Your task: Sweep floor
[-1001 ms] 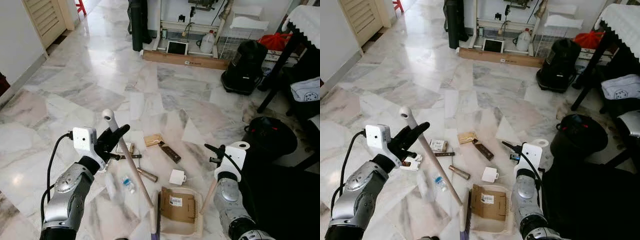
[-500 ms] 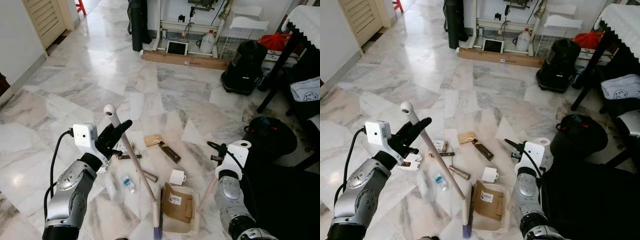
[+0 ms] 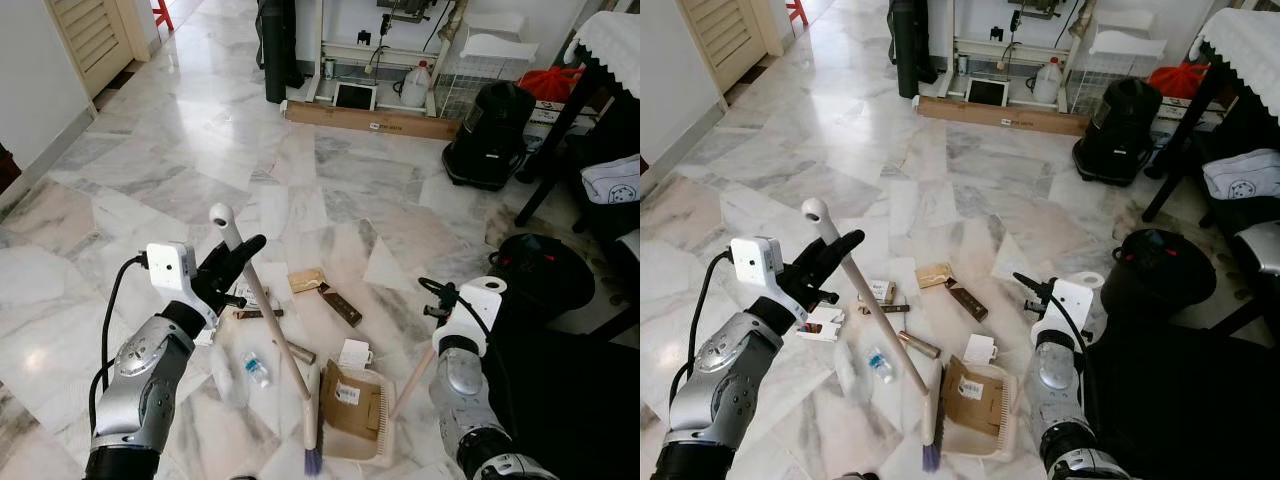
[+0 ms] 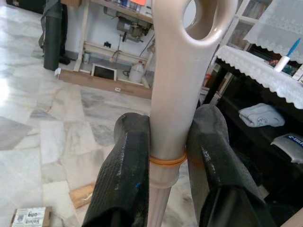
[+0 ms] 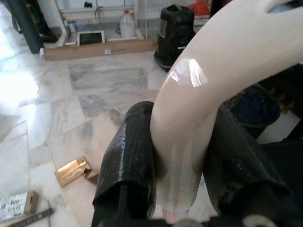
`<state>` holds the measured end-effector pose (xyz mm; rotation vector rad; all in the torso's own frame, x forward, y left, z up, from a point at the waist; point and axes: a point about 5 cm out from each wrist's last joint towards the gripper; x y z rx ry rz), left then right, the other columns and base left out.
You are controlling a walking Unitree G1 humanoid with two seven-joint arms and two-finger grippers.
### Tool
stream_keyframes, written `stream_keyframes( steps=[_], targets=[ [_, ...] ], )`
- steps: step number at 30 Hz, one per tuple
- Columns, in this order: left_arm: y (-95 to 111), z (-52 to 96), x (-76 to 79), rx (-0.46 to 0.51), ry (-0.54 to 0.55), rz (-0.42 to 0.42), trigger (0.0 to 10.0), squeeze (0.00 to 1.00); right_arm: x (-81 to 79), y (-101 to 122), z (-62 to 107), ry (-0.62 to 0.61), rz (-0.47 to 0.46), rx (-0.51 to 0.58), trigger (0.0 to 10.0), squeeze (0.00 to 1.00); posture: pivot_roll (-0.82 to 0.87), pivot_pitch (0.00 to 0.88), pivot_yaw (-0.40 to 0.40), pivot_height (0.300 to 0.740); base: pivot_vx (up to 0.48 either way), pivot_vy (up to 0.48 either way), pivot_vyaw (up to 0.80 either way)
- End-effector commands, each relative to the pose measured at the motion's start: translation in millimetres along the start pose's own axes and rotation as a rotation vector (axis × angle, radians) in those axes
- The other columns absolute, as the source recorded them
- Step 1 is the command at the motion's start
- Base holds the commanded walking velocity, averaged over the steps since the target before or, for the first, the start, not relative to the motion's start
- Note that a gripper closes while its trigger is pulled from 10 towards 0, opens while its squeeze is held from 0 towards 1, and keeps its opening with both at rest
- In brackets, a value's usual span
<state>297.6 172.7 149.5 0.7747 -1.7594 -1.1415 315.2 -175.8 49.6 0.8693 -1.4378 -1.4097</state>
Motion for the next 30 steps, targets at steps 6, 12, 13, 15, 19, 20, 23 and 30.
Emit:
stream_keyframes(
  steps=[6, 12, 13, 15, 19, 20, 23, 30],
  targets=[
    [23.0, -11.7, 19.6, 0.092, -0.081, -0.104, 10.0, 0.0, 5.8, 28.8, -10.8, -0.05, -0.059, 0.114, 10.0, 0.0, 0.13, 0.05, -0.064, 0.74, 0.0, 0.0, 0.0],
    [30.3, -18.5, 29.6, 0.127, -0.109, -0.156, 10.0, 0.0, 1.7, 36.1, -12.5, -0.03, -0.074, 0.133, 10.0, 0.0, 0.13, 0.042, -0.067, 0.74, 0.0, 0.0, 0.0],
    [31.3, -19.0, 30.3, 0.131, -0.11, -0.165, 10.0, 0.0, 1.4, 36.5, -12.6, -0.028, -0.074, 0.133, 10.0, 0.0, 0.13, 0.042, -0.067, 0.74, 0.0, 0.0, 0.0],
    [33.6, -19.9, 31.4, 0.143, -0.109, -0.181, 10.0, 0.0, 0.9, 37.5, -12.8, -0.023, -0.077, 0.134, 10.0, 0.0, 0.13, 0.038, -0.067, 0.74, 0.0, 0.0, 0.0],
    [38.5, -21.3, 32.3, 0.179, -0.084, -0.264, 10.0, 0.0, -1.9, 43.0, -14.0, -0.002, -0.099, 0.144, 10.0, 0.0, 0.13, 0.031, -0.066, 0.74, 0.0, 0.0, 0.0],
    [38.6, -21.3, 32.3, 0.184, -0.078, -0.276, 10.0, 0.0, -2.9, 43.8, -14.0, 0.005, -0.105, 0.145, 10.0, 0.0, 0.13, 0.031, -0.066, 0.74, 0.0, 0.0, 0.0],
    [37.3, -21.9, 33.2, 0.19, -0.076, -0.326, 10.0, 0.0, -7.8, 44.5, -13.4, 0.029, -0.123, 0.135, 10.0, 0.0, 0.12, 0.026, -0.068, 0.74, 0.0, 0.0, 0.0],
    [28.8, -20.8, 39.0, 0.145, -0.121, -0.425, 10.0, 0.0, -11.7, 44.9, -13.0, 0.046, -0.141, 0.125, 10.0, 0.0, 0.13, 0.028, -0.071, 0.74, 0.0, 0.0, 0.0]
  ],
)
Point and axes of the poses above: a point about 5 cm out from each wrist's last joint towards the gripper, its own z axis pointing back from the gripper into the wrist, its own y axis along the axis of the wrist's last joint, x = y × z, and after that the axes turned 9 degrees about z, right-handed
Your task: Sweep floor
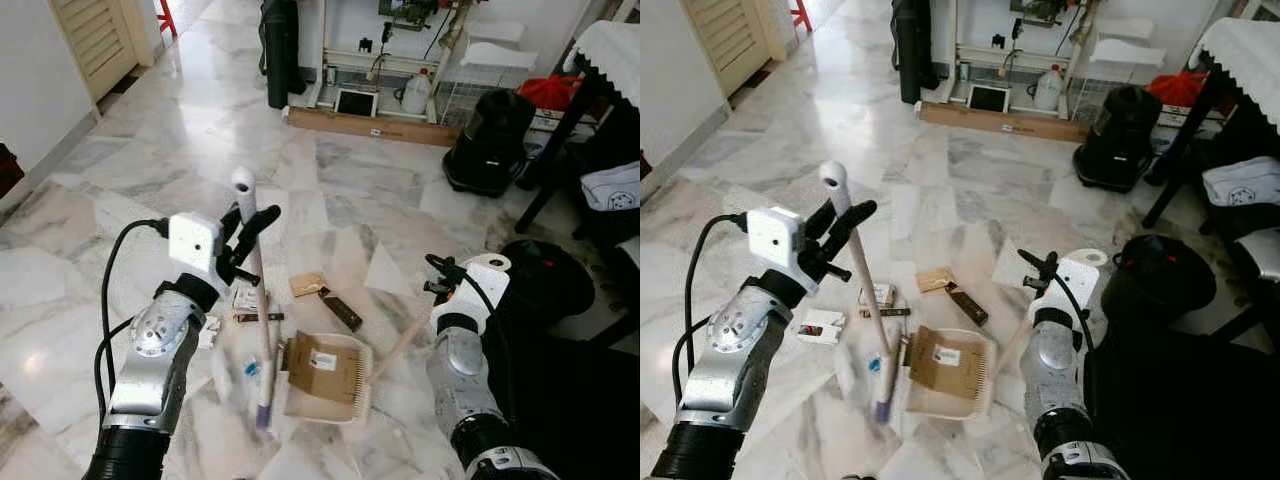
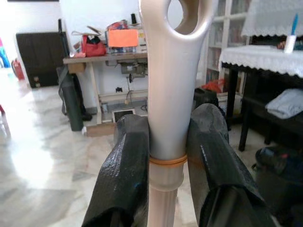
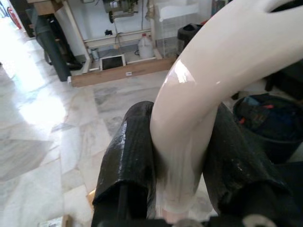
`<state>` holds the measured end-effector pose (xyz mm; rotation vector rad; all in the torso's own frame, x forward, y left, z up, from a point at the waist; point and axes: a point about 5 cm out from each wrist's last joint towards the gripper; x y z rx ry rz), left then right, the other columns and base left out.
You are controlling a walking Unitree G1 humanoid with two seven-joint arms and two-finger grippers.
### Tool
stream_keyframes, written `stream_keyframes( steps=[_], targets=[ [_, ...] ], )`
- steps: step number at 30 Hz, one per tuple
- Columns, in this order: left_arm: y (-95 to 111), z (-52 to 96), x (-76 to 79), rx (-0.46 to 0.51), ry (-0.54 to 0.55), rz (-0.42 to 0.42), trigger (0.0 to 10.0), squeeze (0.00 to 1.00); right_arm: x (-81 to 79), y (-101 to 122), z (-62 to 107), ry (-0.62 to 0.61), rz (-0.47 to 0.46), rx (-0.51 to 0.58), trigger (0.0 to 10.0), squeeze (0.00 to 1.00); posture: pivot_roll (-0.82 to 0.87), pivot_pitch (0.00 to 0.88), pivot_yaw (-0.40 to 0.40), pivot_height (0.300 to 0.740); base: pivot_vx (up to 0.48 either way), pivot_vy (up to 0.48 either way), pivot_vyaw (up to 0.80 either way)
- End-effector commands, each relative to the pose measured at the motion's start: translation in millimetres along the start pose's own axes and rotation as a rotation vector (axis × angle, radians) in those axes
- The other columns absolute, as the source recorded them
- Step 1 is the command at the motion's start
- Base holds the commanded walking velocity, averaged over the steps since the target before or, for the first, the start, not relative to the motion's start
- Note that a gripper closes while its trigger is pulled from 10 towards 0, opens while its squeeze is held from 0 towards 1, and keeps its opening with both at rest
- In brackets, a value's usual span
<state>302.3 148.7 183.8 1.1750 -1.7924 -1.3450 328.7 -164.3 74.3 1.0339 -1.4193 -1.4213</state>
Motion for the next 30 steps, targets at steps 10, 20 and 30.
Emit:
stream_keyframes(
  steps=[10, 20, 30],
  targets=[
    [-4.2, 3.9, 16.9, 0.002, -0.084, -0.137, 10.0, 0.0, -12.7, 19.8, -6.7, 0.1, -0.066, 0.047, 10.0, 0.0, 0.12, 0.039, -0.077, 0.74, 0.0, 0.0, 0.0],
    [-9.6, 11.7, 17.3, -0.01, -0.064, -0.144, 10.0, 0.0, -17.9, 21.7, -4.4, 0.142, -0.106, 0.037, 10.0, 0.0, 0.12, 0.059, -0.079, 0.74, 0.0, 0.0, 0.0],
    [3.3, 7.4, 10.0, 0.075, 0.024, -0.039, 10.0, 0.0, -21.2, 21.5, -2.8, 0.169, -0.116, 0.024, 10.0, 0.0, 0.12, 0.067, -0.074, 0.74, 0.0, 0.0, 0.0]
  ],
)
Point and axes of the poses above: a point about 5 cm out from each wrist's last joint towards the gripper, its own z axis pointing back from the gripper into the wrist, its own y axis along the axis of the wrist's last joint, x = y × z, and after that the axes turned 9 degrees about z, right-handed
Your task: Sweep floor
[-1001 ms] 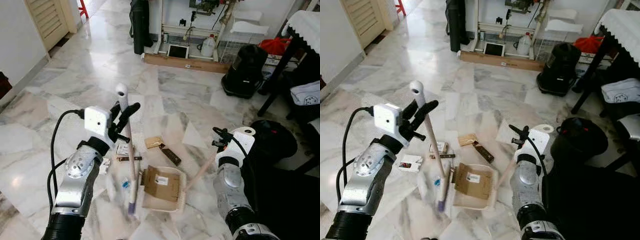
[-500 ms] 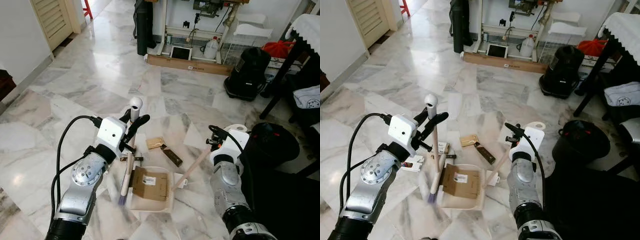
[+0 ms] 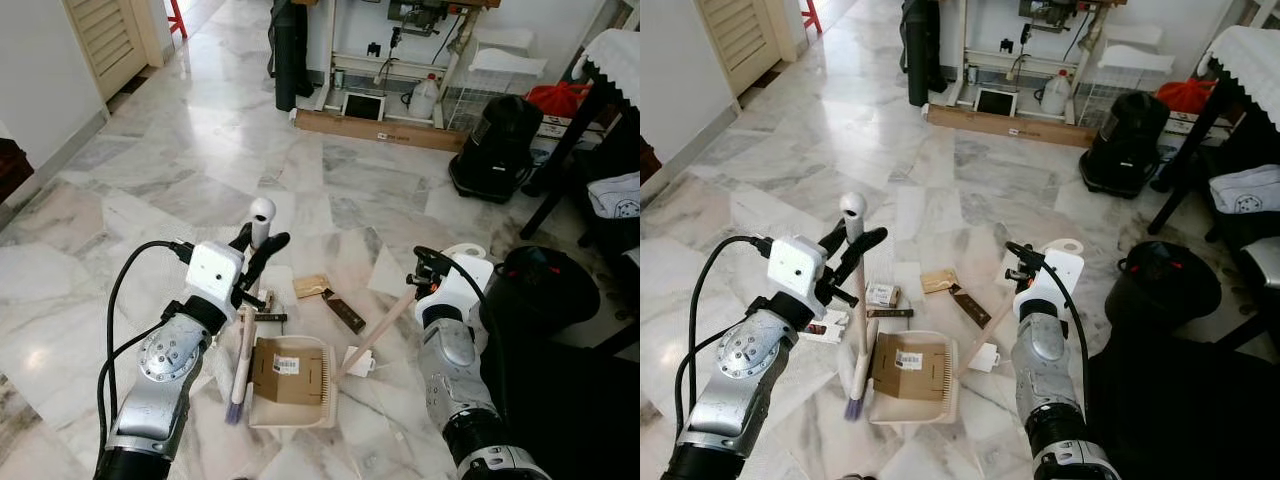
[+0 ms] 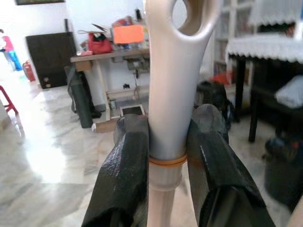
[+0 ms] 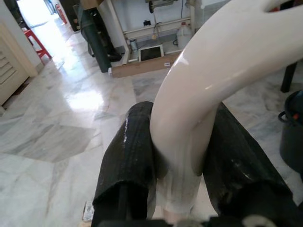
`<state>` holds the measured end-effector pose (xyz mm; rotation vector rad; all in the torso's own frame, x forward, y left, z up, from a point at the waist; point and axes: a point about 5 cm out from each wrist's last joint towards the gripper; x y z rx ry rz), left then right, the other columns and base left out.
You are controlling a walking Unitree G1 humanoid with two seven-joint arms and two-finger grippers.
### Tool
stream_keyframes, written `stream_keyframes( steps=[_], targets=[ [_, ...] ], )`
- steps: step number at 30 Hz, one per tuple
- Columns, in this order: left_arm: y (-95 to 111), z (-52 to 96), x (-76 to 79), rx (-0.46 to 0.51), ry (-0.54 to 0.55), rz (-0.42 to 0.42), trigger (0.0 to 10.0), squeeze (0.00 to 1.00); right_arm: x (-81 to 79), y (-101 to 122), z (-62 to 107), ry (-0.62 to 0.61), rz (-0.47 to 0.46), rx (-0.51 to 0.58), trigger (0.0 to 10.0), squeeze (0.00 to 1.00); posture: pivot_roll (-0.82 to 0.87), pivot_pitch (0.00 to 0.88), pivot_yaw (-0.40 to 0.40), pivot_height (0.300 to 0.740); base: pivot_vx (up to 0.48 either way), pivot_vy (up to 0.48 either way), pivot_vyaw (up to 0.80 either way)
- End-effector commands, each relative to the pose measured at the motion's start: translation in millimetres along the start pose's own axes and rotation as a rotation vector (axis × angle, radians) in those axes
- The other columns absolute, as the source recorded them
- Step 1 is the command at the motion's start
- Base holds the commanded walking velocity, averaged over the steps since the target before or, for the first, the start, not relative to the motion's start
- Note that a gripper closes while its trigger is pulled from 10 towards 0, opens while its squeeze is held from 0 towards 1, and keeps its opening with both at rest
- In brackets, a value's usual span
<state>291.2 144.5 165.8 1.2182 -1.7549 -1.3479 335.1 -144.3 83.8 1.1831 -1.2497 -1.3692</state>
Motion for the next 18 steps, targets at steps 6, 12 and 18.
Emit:
stream_keyframes(
  steps=[6, 12, 18],
  targets=[
    [26.0, -3.7, -11.1, 0.1, 0.016, -0.098, 10.0, 0.0, 1.9, 10.9, -1.5, -0.01, -0.031, 0.039, 10.0, 0.0, 0.12, 0.069, -0.071, 0.74, 0.0, 0.0, 0.0],
    [24.1, -0.7, -14.4, 0.075, 0.006, -0.157, 10.0, 0.0, 2.5, 10.8, -1.1, -0.014, -0.03, 0.035, 10.0, 0.0, 0.12, 0.065, -0.074, 0.74, 0.0, 0.0, 0.0],
    [14.0, 3.5, -12.1, 0.019, -0.048, -0.257, 10.0, 0.0, 2.3, 11.4, -1.3, -0.011, -0.029, 0.035, 10.0, 0.0, 0.12, 0.061, -0.077, 0.74, 0.0, 0.0, 0.0]
  ],
)
Point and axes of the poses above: a point about 5 cm out from each wrist's last joint towards the gripper, its own z axis pointing back from the gripper into the wrist, its own y axis along the axis of the wrist's last joint, x = y × z, and after that the axes turned 9 degrees about z, right-handed
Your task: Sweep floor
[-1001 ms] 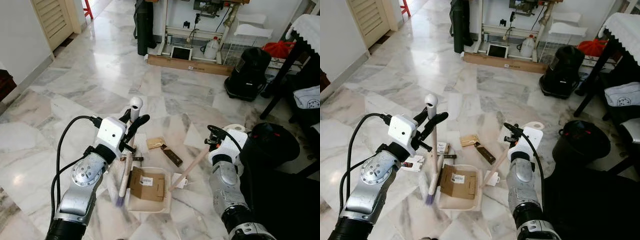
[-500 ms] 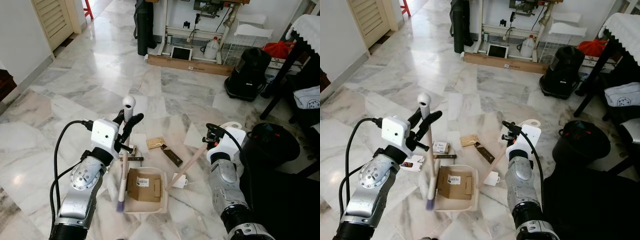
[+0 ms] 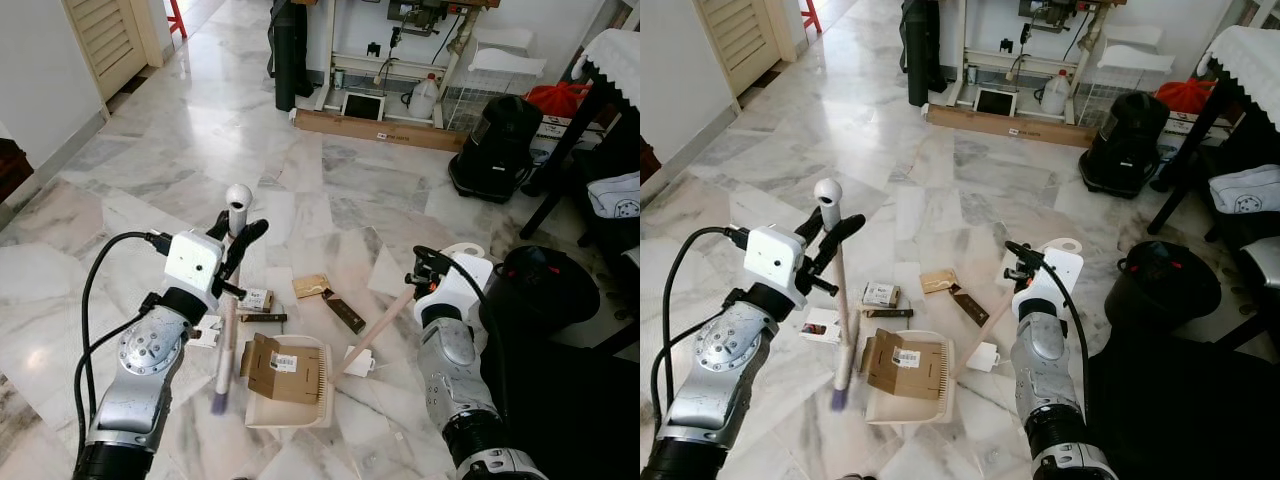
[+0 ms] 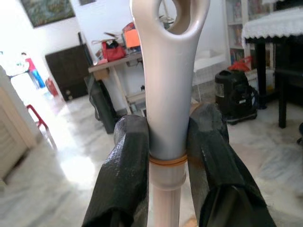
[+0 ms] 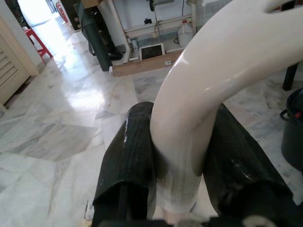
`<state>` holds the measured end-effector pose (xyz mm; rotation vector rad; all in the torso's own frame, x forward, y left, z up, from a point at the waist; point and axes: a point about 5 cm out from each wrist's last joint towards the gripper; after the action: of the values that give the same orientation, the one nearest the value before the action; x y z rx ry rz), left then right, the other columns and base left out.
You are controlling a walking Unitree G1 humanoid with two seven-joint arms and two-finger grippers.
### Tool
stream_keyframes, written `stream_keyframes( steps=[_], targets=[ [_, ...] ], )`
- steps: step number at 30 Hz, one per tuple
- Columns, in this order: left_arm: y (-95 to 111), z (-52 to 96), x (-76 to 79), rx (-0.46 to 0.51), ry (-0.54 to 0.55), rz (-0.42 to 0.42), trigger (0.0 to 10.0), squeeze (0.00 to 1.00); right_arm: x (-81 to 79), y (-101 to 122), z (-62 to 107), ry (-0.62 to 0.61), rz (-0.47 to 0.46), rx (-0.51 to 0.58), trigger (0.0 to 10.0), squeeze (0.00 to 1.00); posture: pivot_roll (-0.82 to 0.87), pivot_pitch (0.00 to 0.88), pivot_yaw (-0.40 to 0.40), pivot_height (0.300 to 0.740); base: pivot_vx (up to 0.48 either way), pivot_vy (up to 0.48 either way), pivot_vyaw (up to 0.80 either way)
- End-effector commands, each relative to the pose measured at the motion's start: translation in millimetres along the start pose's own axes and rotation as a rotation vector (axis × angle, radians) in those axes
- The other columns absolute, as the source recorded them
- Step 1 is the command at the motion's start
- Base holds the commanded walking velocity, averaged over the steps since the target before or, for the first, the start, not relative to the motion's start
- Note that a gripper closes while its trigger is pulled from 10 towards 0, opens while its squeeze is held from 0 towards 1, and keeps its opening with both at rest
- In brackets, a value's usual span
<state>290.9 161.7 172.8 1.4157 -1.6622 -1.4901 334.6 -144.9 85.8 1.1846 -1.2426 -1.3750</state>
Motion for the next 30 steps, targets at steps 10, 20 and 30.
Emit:
stream_keyframes(
  steps=[10, 20, 30],
  targets=[
    [-6.8, 1.7, 10.3, 0.003, -0.033, -0.008, 10.0, 0.0, 2.3, 13.1, -2.0, -0.003, -0.024, 0.05, 10.0, 0.0, 0.11, 0.052, -0.084, 0.74, 0.0, 0.0, 0.0],
    [-14.1, 7.1, 14.1, -0.017, -0.044, 0.01, 10.0, 0.0, -0.6, 19.4, -3.0, 0.017, -0.034, 0.065, 10.0, 0.0, 0.11, 0.044, -0.087, 0.74, 0.0, 0.0, 0.0],
    [-19.0, 8.3, 21.3, -0.023, -0.051, 0.041, 10.0, 0.0, -7.1, 28.8, -4.4, 0.029, -0.07, 0.079, 10.0, 0.0, 0.1, 0.043, -0.085, 0.74, 0.0, 0.0, 0.0]
  ],
)
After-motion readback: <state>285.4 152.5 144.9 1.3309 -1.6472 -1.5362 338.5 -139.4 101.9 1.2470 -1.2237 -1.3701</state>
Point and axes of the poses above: a point about 5 cm out from each wrist's last joint towards the gripper, its own z axis pointing back from the gripper into the wrist, its own y axis along the axis of the wrist's last joint, x = y × z, and after that the axes turned 9 degrees about z, right-handed
